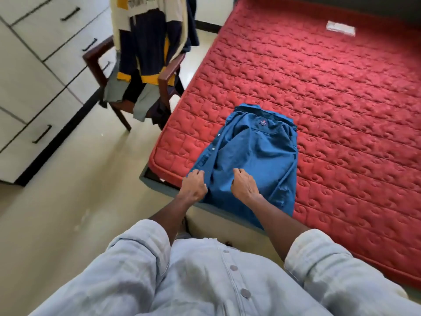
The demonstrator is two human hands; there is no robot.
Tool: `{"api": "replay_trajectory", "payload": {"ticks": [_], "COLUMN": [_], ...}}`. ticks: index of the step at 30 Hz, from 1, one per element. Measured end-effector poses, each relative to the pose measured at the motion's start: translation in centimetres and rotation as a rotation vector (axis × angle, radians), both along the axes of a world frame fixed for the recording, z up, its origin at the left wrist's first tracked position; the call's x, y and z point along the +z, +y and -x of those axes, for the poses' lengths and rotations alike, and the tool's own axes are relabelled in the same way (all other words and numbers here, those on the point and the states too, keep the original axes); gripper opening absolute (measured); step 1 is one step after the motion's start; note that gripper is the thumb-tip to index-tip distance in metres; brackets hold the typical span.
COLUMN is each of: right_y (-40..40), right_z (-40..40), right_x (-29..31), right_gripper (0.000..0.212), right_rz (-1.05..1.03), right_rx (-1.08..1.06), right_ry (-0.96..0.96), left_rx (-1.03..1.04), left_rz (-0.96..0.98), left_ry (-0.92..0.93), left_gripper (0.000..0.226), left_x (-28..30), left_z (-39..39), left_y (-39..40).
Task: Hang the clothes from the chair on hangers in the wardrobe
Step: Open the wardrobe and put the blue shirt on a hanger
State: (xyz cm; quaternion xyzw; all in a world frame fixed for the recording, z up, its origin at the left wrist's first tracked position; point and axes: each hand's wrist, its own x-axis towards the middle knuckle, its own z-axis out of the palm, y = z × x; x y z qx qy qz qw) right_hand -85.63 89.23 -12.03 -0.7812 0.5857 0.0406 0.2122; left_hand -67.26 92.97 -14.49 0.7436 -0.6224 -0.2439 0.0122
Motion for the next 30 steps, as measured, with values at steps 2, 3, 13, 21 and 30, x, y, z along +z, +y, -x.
{"api": "replay_trajectory", "payload": {"ticks": [2, 3, 13, 21, 30], "right_y": [0.0, -0.1, -3.5, -5.9, -11.3], "right_z": [-2.7, -4.3, -25.7, -45.5, -64.4], "right_x": [0.4, 0.7, 1.1, 2.4, 5.3], "right_gripper": [0.024, 0.021, 0.03, 0.038, 0.038], "right_rz": [-0.001, -0.005, 0.016, 0.009, 0.063], "right_rx": [0.056, 0.091, 0.289, 0.447, 0.562], "right_ry": [-0.027, -0.033, -0.1, -0.124, -0.167], "left_rx": [0.086, 0.139, 0.476, 0.641, 0.832], "left_rz": [0.005, 0.006, 0.047, 0.141, 0.282], "left_ry": [-0.003, 0.004, 0.033, -0.021, -0.046], "left_gripper": [0.037, 0.038, 0.038, 0.042, 0.04], "left_x": [0.0, 0.0, 1.0, 2.7, 5.2], "left_z": [-2.3, -3.6, -23.6, -42.3, -59.9], "left_y": [0.9, 1.2, 3.0, 5.4, 2.2]}}
